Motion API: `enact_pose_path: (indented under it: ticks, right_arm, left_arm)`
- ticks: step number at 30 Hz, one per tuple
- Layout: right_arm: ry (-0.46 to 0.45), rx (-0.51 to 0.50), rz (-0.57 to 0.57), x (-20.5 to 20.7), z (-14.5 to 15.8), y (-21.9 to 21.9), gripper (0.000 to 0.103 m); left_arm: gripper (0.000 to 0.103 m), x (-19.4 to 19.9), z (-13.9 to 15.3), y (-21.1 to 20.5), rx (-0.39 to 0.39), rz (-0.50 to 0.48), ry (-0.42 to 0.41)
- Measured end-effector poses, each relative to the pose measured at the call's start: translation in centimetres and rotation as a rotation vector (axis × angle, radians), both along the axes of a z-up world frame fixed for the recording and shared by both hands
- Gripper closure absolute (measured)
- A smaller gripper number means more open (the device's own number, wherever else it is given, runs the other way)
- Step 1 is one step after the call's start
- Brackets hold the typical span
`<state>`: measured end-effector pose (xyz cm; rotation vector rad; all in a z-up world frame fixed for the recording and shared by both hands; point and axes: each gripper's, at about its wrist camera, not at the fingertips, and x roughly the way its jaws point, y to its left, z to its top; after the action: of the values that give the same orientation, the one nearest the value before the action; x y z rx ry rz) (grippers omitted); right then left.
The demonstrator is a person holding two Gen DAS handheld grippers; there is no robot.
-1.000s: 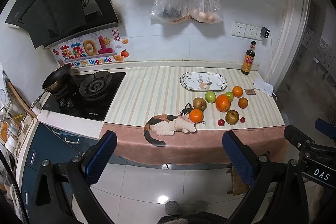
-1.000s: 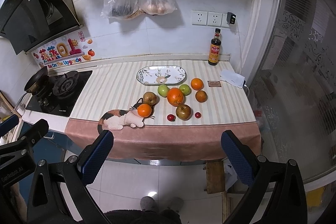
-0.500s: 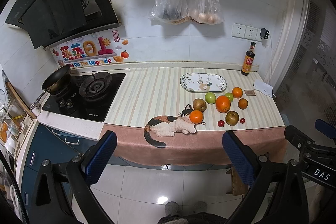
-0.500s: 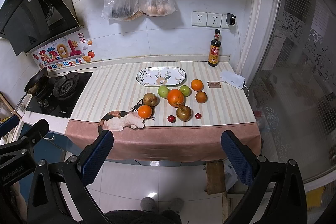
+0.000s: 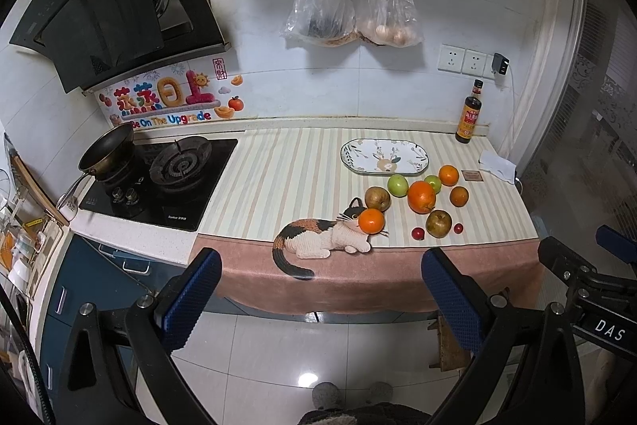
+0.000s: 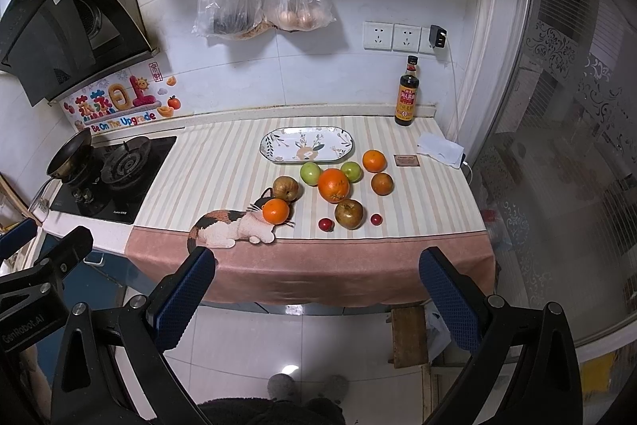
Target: Organize fruits
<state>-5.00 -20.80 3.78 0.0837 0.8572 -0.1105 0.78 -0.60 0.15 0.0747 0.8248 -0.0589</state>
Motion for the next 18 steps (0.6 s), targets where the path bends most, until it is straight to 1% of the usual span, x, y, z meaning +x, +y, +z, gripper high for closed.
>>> enact_pose_path:
  ticks: [18]
  right_arm:
    - [-0.005, 0.004, 0.000, -0.15, 0.28, -0.04, 0.000]
  left_arm:
    - [0.000, 0.37, 0.64, -0.09, -0.004, -0.002, -0.004]
